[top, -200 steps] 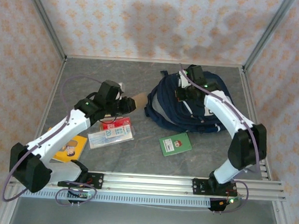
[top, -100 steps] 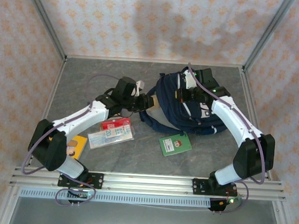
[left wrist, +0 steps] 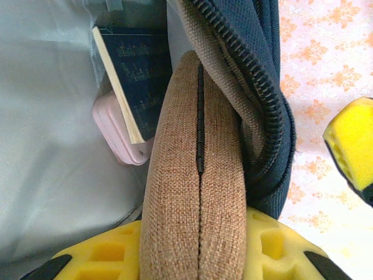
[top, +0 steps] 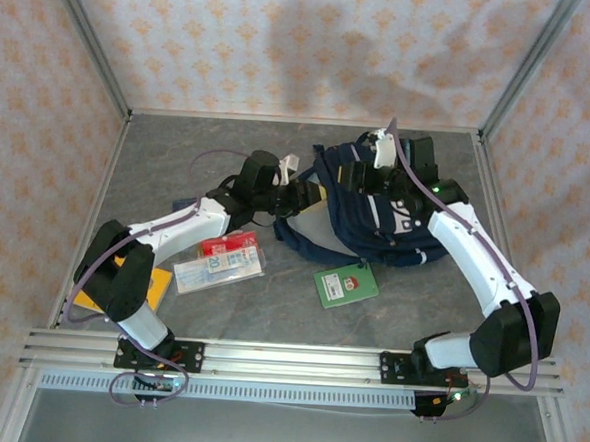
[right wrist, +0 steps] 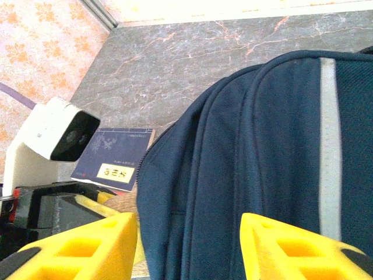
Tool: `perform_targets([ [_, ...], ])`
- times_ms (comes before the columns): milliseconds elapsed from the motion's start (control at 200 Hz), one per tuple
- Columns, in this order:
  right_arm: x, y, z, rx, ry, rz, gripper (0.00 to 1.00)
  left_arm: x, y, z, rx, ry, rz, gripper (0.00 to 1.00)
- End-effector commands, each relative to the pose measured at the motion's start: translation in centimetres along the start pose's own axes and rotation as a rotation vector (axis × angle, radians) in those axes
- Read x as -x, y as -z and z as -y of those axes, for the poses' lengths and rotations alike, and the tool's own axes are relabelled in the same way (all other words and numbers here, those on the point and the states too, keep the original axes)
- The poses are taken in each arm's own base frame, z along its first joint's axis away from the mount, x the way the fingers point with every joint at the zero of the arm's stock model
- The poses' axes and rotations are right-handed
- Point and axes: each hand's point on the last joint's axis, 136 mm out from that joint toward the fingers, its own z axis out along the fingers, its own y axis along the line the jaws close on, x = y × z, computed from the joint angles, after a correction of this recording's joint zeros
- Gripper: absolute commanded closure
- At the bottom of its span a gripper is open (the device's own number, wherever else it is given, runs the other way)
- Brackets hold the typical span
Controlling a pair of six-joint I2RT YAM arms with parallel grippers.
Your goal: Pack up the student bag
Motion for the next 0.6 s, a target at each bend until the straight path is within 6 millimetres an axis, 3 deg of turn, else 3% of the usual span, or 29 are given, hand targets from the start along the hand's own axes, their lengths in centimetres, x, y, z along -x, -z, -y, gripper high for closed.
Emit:
perform_targets([
  [0, -0.6, -0.3, -1.2, 0.004, 0.027, -0.046, 0.5, 1.8, 0.8, 6.8, -0.213, -0.109, 0.065, 0.85],
  [330, -2.6, -3.2, 0.5, -0.149, 0.069, -0.189, 0.49, 1.5, 0.3, 7.9, -0.246, -0.12, 0.06, 0.85],
  [385, -2.8, -3.4, 0.8, -0.183, 0.09, -0.207, 0.56, 1.4, 0.2, 8.1, -0.25, -0.123, 0.058, 0.86],
  [595, -2.9, -3.4, 1.5, -0.228, 0.097, -0.222, 0.98, 1.3, 0.1, 8.0, -0.245, -0.128, 0.056, 0.86],
])
